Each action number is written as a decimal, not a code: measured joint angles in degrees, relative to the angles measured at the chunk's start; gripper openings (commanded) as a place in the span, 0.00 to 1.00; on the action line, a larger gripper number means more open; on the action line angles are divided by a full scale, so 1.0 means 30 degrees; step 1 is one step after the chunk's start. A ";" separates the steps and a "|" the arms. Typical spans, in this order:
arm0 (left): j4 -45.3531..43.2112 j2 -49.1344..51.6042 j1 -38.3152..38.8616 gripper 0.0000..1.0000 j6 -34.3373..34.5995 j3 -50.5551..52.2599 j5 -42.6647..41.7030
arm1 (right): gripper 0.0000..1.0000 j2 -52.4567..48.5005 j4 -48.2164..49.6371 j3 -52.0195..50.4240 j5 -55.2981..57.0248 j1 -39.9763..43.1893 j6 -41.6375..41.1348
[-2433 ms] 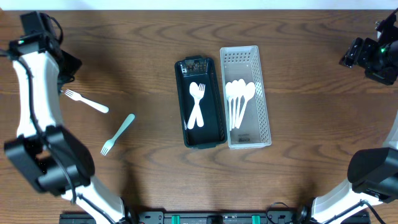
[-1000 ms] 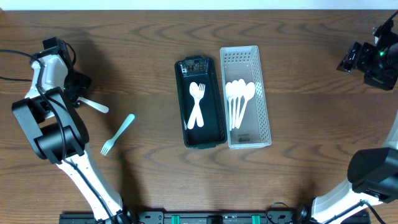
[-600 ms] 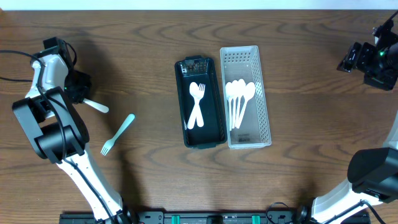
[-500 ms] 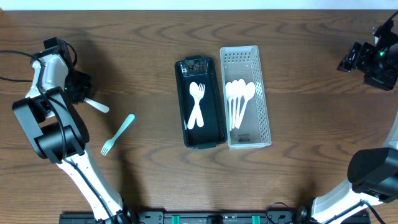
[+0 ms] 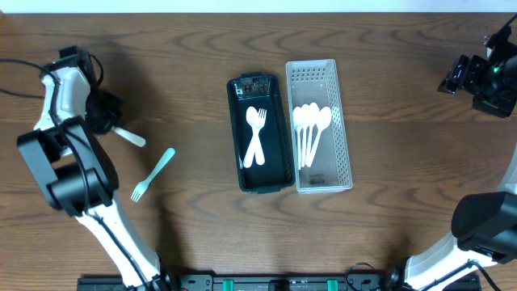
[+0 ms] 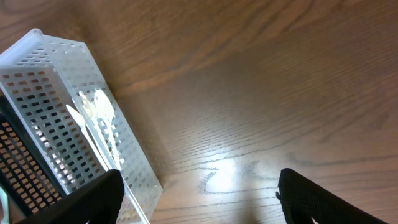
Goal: Pack container
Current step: 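Grasp the second white fork with the left gripper, then lower the second white fork into the black basket and release, then move the left gripper back to the pale teal fork, then grasp the pale teal fork with the left gripper and lift, then carry the teal fork right and lower it into the black basket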
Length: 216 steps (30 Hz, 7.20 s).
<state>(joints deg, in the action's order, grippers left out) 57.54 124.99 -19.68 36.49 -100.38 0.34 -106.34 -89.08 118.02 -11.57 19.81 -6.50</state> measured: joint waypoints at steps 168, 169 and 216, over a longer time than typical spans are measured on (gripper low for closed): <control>-0.5952 -0.8983 0.1843 0.34 -2.7605 1.6203 0.1035 | 0.85 0.0000 0.0233 0.0000 0.0000 -0.0007 0.1122; -0.6018 -0.8983 0.1843 0.33 -2.7613 1.6203 0.1035 | 0.85 0.0000 0.0233 0.0000 0.0000 0.0000 0.1122; -0.0714 -1.0098 1.3886 0.06 -1.1992 0.3271 0.0656 | 0.85 0.0000 0.0240 0.0000 0.0000 0.0000 0.1122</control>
<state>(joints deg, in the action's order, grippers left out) 55.40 94.70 21.98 0.51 -90.56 2.31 -106.34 -88.36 118.02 -11.57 19.81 -3.14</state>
